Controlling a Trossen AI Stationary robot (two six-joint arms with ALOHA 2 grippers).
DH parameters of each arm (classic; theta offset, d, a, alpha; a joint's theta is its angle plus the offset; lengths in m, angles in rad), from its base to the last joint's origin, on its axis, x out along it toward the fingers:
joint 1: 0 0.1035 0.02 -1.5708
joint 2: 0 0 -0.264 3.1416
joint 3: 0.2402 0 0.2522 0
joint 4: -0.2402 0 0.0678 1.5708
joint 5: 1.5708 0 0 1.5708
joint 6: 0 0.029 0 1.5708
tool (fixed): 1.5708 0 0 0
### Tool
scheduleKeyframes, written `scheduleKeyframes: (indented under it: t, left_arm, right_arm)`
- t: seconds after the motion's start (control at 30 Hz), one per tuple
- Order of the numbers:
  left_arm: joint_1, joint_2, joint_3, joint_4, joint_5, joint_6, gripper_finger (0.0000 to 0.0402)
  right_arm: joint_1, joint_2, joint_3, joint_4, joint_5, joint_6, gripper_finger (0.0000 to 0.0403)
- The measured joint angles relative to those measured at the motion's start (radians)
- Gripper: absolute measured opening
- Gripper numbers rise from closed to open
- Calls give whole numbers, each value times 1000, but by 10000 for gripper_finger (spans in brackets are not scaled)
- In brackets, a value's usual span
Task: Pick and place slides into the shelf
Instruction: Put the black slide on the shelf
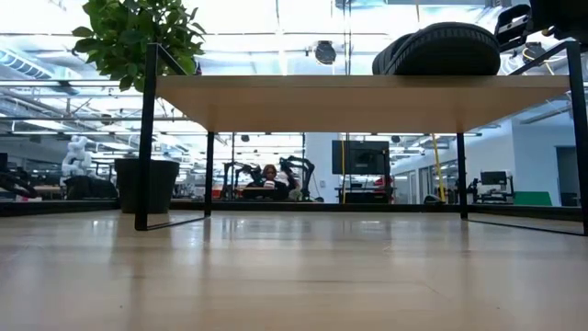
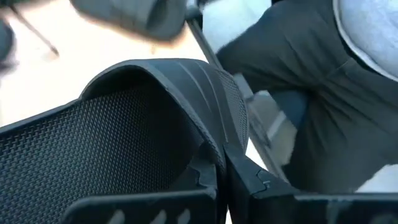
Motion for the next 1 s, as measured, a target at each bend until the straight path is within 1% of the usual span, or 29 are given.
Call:
scheduleKeyframes:
  t: [0.1, 0.2, 0.3, 0.37, 0.47, 0.6, 0.67, 0.8, 0.9, 1.0]
  left_arm:
    - [81, -2, 48, -28, 41, 155, 1]
    - [180, -17, 61, -29, 118, 284, 1]
    - [300, -48, 65, -55, 223, 356, 1]
    - [383, -73, 64, -99, 286, 366, 0]
    - [492, -128, 64, -122, 420, 397, 0]
    - [633, -171, 65, -136, 654, 453, 0]
    - [707, -170, 65, -165, 743, 484, 0]
    - [829, -144, 65, -219, 846, 556, 0]
    - [885, -100, 64, -273, 924, 615, 0]
    - [912, -54, 64, -298, 959, 677, 0]
  right_arm:
    - [0, 0, 0, -3, 0, 0, 0]
    - [0, 0, 0, -4, 0, 0, 0]
    - [0, 0, 0, -2, 0, -1, 0]
    - [0, 0, 0, 2, 0, -16, 0]
    - [0, 0, 0, 3, 1, -24, 0]
    - [0, 0, 0, 15, 4, -50, 0]
    - [0, 0, 0, 24, 5, -70, 0]
    - [0, 0, 0, 36, 4, -72, 0]
    - [0, 0, 0, 36, 4, -71, 0]
    - [0, 0, 0, 35, 4, -71, 0]
